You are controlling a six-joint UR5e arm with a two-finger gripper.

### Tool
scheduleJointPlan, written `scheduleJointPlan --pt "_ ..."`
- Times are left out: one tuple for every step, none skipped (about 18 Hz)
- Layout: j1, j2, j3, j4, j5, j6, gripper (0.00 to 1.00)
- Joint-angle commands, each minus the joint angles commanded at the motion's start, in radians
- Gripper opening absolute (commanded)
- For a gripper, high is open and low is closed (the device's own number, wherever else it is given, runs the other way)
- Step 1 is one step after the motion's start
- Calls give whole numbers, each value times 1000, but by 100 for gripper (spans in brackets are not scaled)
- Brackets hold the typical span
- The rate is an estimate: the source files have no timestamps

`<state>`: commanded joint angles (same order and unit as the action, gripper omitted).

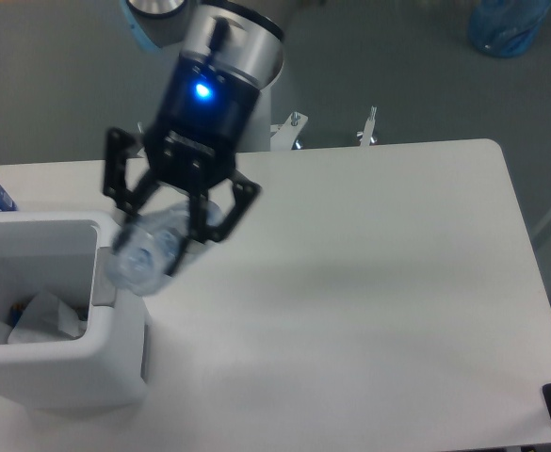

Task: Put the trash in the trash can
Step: 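Lift the bottle and carry it over the trash bin, then lower the bottle into the bin and release it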

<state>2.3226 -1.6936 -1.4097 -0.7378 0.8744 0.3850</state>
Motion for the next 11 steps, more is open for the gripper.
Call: scheduleJointPlan --pt "-6 5 2 0 0 0 54" --pt "-17 8 0 0 0 0 54" --pt "-28 8 0 0 0 2 54" --pt "-34 6 0 0 0 3 54" --pt "-41 5 3 0 0 5 54" --pt "-52 2 9 5 0 6 54" --pt "-55 -3 14 24 0 5 54" --pt "-60 -9 14 43 0 5 54" --pt "-74 -14 14 51 0 6 54" --pt "-78 -20 23 57 -2 5 54" --pt "-87 -31 29 60 0 5 54"
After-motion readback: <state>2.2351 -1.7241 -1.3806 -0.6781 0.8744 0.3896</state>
